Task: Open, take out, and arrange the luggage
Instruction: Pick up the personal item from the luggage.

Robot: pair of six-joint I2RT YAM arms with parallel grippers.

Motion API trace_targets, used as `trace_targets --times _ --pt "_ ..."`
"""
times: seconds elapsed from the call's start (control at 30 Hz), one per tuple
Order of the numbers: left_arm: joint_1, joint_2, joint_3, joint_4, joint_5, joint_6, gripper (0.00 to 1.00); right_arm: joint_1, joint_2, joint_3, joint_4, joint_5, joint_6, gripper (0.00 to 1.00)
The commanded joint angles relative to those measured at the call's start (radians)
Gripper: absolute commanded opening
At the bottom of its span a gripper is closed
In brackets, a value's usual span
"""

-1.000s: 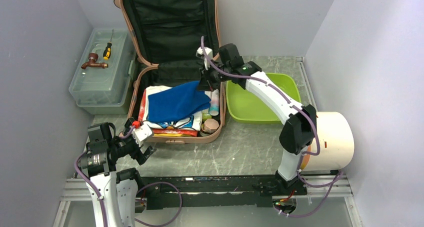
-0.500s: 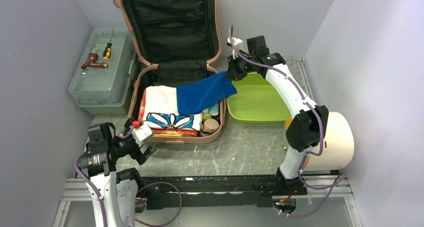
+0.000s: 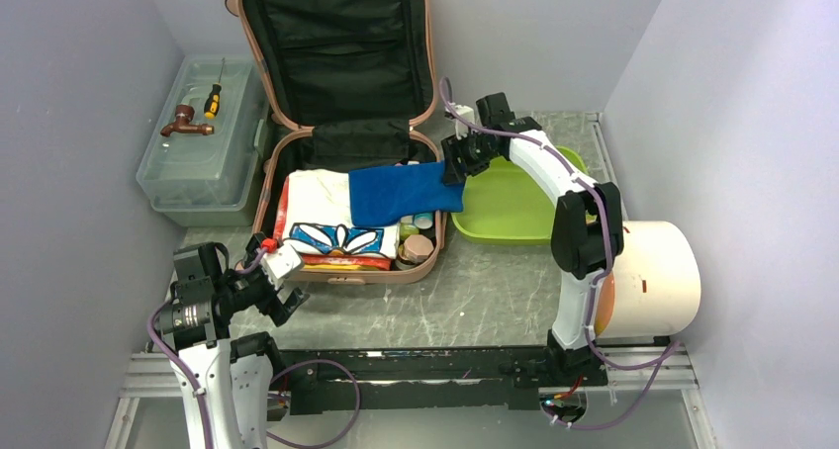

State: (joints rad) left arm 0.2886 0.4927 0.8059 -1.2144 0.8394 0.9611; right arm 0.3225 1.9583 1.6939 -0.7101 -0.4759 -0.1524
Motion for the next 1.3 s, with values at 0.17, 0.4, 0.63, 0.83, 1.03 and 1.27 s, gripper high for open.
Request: trace_targets --times 0.17,0.4,0.63,0.83,1.03,1.27 --pt "0.005 -0.009 -0.006 0.024 0.011 -0.024 1.0 -0.13 0.033 -0.07 0.1 -0.299 0.148 0.67" --pt "0.007 -0.011 -0.006 0.026 0.01 -0.027 1.0 -0.171 0.092 -0.132 0.205 -0.554 0.274 0.72" --pt "0.007 -0.009 -0.007 0.029 0.008 -0.028 0.99 -0.171 0.121 -0.167 0.299 -0.679 0.332 0.7" --pt "0.007 -0.009 -0.007 0.029 0.007 -0.03 0.99 -0.171 0.125 -0.188 0.376 -0.74 0.363 0.23" --pt "0.006 -0.011 -0.007 0.029 0.008 -0.028 0.99 -0.169 0.121 -0.17 0.333 -0.722 0.34 0.0" --pt "0.007 -0.01 -0.007 0.029 0.007 -0.029 0.99 -0.169 0.057 -0.149 0.268 -0.637 0.286 0.0"
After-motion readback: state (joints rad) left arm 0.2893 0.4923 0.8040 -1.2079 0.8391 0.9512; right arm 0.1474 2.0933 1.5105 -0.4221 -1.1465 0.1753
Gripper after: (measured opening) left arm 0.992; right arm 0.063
